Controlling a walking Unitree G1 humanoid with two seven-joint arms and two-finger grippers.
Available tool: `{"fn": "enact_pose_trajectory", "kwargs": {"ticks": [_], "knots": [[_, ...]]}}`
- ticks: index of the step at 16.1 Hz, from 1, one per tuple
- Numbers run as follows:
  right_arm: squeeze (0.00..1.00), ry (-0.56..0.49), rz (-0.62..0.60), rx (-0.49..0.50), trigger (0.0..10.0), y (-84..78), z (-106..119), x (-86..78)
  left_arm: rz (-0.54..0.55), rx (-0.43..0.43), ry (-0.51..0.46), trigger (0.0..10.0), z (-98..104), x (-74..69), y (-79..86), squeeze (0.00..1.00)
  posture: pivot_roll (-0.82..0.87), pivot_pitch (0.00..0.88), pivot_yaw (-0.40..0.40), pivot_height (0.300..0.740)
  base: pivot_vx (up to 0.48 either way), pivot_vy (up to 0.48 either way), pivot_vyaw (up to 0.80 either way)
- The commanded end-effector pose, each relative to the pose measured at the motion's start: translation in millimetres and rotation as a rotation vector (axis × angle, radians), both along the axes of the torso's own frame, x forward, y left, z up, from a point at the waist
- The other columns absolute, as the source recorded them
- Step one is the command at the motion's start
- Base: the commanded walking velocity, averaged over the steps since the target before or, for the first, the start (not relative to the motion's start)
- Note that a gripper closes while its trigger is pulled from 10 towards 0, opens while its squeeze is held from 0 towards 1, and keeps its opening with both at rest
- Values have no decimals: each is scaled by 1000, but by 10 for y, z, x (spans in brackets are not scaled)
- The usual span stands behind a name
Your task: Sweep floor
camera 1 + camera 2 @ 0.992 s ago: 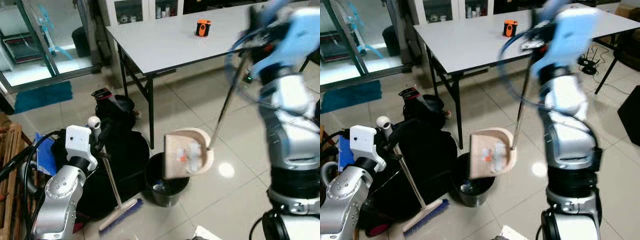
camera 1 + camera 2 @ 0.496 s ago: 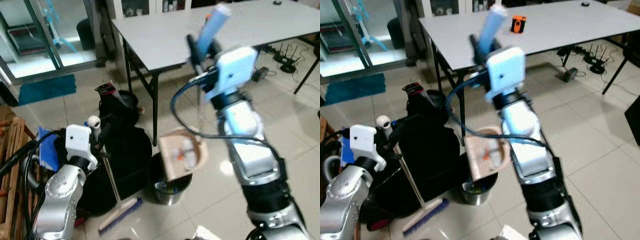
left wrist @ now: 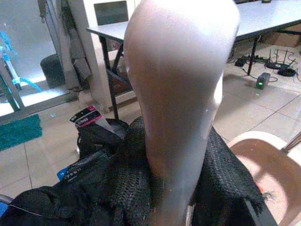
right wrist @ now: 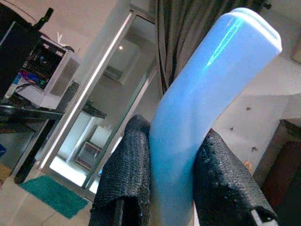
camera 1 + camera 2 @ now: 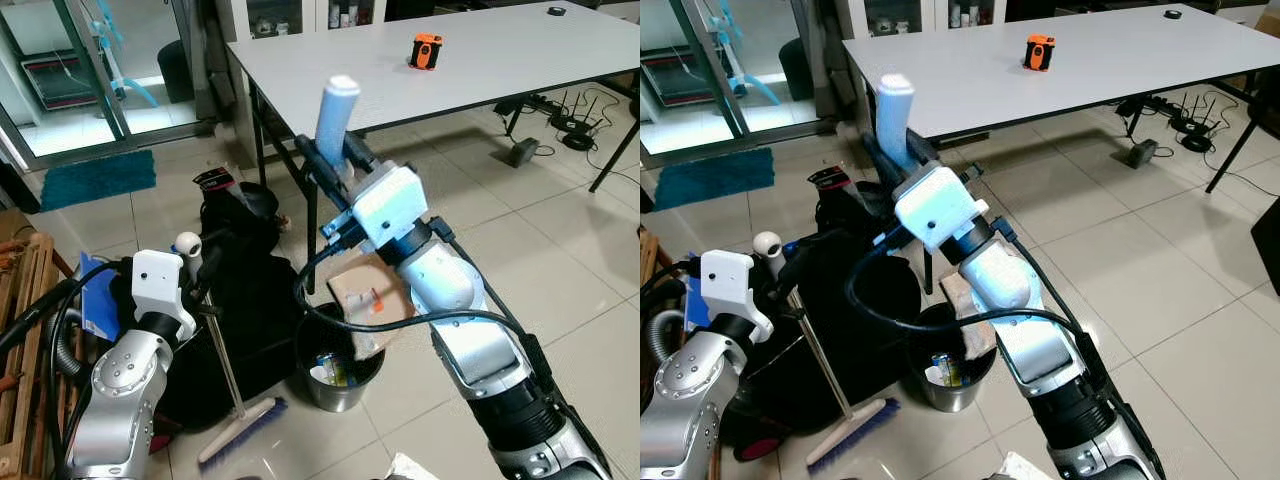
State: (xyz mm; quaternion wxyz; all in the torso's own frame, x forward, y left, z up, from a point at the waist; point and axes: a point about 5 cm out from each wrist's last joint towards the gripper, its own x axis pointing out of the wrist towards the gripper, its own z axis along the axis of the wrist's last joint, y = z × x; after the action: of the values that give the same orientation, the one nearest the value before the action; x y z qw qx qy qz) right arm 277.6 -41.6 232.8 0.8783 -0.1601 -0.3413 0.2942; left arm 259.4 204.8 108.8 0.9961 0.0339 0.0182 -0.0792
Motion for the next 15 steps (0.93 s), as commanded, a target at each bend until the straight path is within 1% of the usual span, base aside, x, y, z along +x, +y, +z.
{"fn": "enact_pose_trajectory", "kwargs": {"ticks": [1, 5, 7, 8, 9, 10, 12, 13, 14, 15], "knots": [[0, -32, 33, 22, 10000, 28, 50, -50, -1, 3, -32, 10000, 79, 44, -19, 0, 63, 0, 7, 740, 0, 0, 0], [0, 36, 39, 80, 10000, 47, 3, -39, 4, -10, -32, 10000, 74, 55, -28, 0, 65, 0, 3, 740, 0, 0, 0], [0, -11, 32, 23, 10000, 56, 12, -47, 2, -7, -35, 10000, 77, 57, -29, 0, 65, 0, 3, 740, 0, 0, 0], [0, -28, 9, 11, 10000, 19, 33, -28, 1, -5, -36, 10000, 76, 58, -30, 0, 62, 0, 2, 740, 0, 0, 0], [0, -40, -34, 5, 10000, -54, 67, 14, -1, -3, -32, 10000, 70, 57, -32, 0, 61, 0, 1, 740, 0, 0, 0], [0, -35, -149, 25, 10000, -243, 151, 113, -11, 17, -20, 10000, 65, 54, -30, 0, 55, 0, 2, 740, 0, 0, 0], [0, -12, -266, 45, 10000, -451, 227, 198, -45, 33, -11, 10000, 60, 53, -37, 0, 45, 0, 4, 740, 0, 0, 0], [0, 12, -384, 63, 10000, -692, 295, 265, -71, 41, 3, 10000, 51, 48, -43, 0, 40, 0, 5, 740, 0, 0, 0], [0, 35, -493, 86, 10000, -932, 326, 292, -92, 43, 8, 10000, 46, 42, -49, 0, 34, 0, 7, 740, 0, 0, 0], [0, 142, -635, 178, 10000, -1239, 252, 314, -120, 30, 19, 10000, 33, 35, -63, 0, 25, 0, 11, 740, 0, 0, -638]]}}
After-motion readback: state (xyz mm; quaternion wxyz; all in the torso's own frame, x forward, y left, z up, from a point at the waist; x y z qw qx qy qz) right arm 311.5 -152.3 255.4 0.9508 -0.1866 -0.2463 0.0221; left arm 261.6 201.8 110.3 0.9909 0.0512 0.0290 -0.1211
